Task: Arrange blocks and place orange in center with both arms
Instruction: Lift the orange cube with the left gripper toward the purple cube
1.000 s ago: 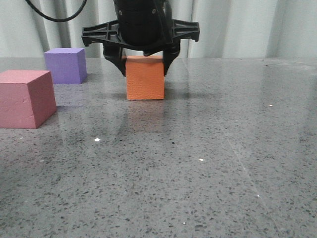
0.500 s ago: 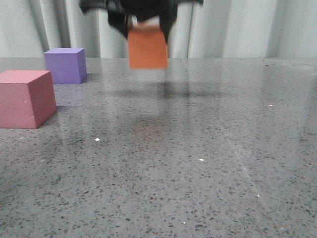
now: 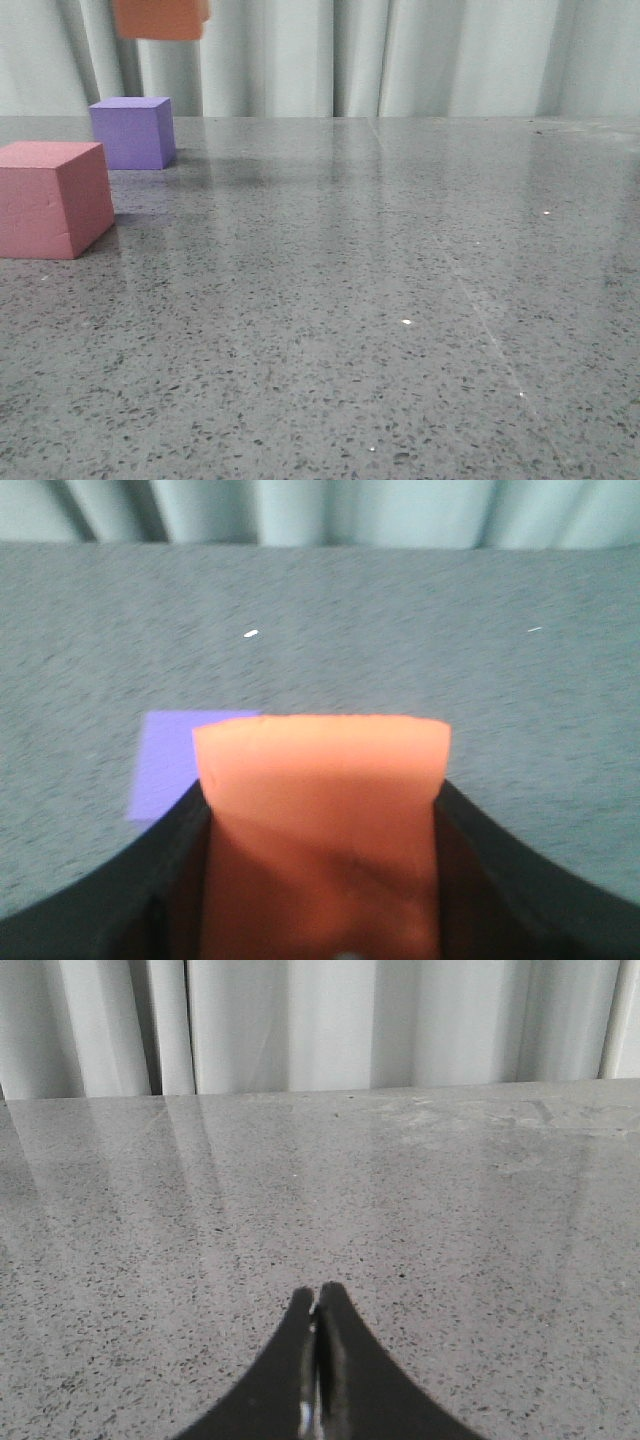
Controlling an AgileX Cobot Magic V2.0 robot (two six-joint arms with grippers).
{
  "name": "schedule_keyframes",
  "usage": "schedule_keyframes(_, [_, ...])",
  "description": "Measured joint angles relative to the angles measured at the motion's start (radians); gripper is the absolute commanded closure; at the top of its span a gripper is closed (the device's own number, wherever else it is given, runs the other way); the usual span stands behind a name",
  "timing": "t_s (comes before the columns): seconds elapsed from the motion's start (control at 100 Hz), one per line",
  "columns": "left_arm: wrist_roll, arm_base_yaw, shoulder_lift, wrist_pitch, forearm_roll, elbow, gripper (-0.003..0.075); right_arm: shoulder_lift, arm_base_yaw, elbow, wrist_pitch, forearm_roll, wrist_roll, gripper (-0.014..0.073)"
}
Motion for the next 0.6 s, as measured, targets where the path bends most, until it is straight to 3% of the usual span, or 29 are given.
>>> schedule_keyframes(0.6, [0.019,0.163,-0.052,-0.208,-0.072,0.305,0.0647,0.0,0.0,0.0,0.0,0.0,0.0,0.0662])
